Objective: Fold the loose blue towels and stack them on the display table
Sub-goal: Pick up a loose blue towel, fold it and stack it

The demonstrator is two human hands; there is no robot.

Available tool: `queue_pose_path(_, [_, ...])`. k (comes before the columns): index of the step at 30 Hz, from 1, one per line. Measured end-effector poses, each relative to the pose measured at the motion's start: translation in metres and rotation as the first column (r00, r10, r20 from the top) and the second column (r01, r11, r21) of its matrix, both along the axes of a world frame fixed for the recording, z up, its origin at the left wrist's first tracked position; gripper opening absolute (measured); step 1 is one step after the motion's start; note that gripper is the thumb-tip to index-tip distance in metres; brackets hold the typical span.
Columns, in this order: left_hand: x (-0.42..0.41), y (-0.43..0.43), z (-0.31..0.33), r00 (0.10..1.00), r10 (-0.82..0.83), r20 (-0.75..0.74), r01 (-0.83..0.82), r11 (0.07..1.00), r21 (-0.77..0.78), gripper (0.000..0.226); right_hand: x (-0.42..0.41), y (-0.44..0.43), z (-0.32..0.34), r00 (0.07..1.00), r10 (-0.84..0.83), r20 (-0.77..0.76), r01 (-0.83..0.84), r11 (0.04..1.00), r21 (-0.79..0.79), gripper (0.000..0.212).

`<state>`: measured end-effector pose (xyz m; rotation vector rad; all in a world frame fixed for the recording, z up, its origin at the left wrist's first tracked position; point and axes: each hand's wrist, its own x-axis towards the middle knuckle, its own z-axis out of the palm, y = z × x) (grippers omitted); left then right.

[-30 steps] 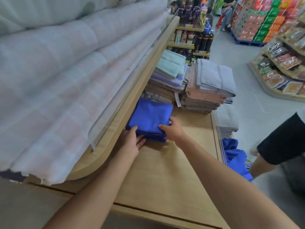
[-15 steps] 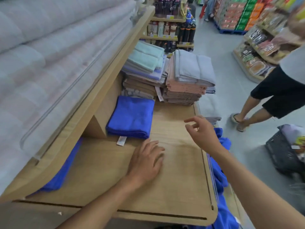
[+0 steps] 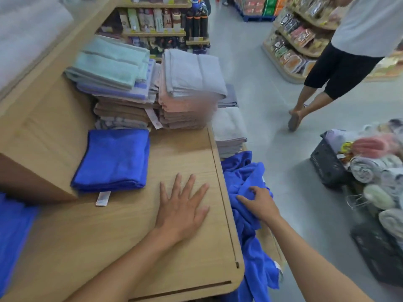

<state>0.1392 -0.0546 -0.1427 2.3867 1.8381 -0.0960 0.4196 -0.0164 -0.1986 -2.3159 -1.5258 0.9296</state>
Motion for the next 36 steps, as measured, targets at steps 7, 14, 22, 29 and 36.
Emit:
queue_pose_path(7, [-0.001, 0.0, -0.003, 0.999, 0.01, 0.04, -0.012, 0.999, 0.043, 0.067, 0.011, -0.005, 0.001, 0.995, -0.021, 0.097, 0.005, 0.986, 0.168, 0.012])
queue_pose_path(14, [-0.001, -0.001, -0.002, 0.995, 0.016, 0.096, -0.023, 0.997, 0.073, 0.067, 0.01, -0.03, 0.053, 0.862, -0.227, -0.453, 0.406, 0.844, 0.351, 0.008])
queue_pose_path(22, [0.006, -0.016, 0.015, 0.823, -0.141, 0.55, 0.021, 0.975, 0.219, 0.033, -0.009, -0.07, 0.154, 0.618, -0.042, -0.785, 0.535, 0.754, 0.381, 0.013])
queue_pose_path(29, [0.057, -0.068, 0.048, 0.721, -0.322, 0.614, 0.22, 0.946, 0.238, 0.053, -0.057, -0.106, 0.27, 0.476, 0.182, -0.86, 0.619, 0.626, 0.475, 0.016])
queue_pose_path(36, [0.064, -0.119, 0.099, -0.041, 0.109, 0.993, 0.471, 0.879, -0.076, 0.033, -0.104, -0.11, 0.372, 0.578, 0.347, -0.739, 0.592, 0.445, 0.672, 0.01])
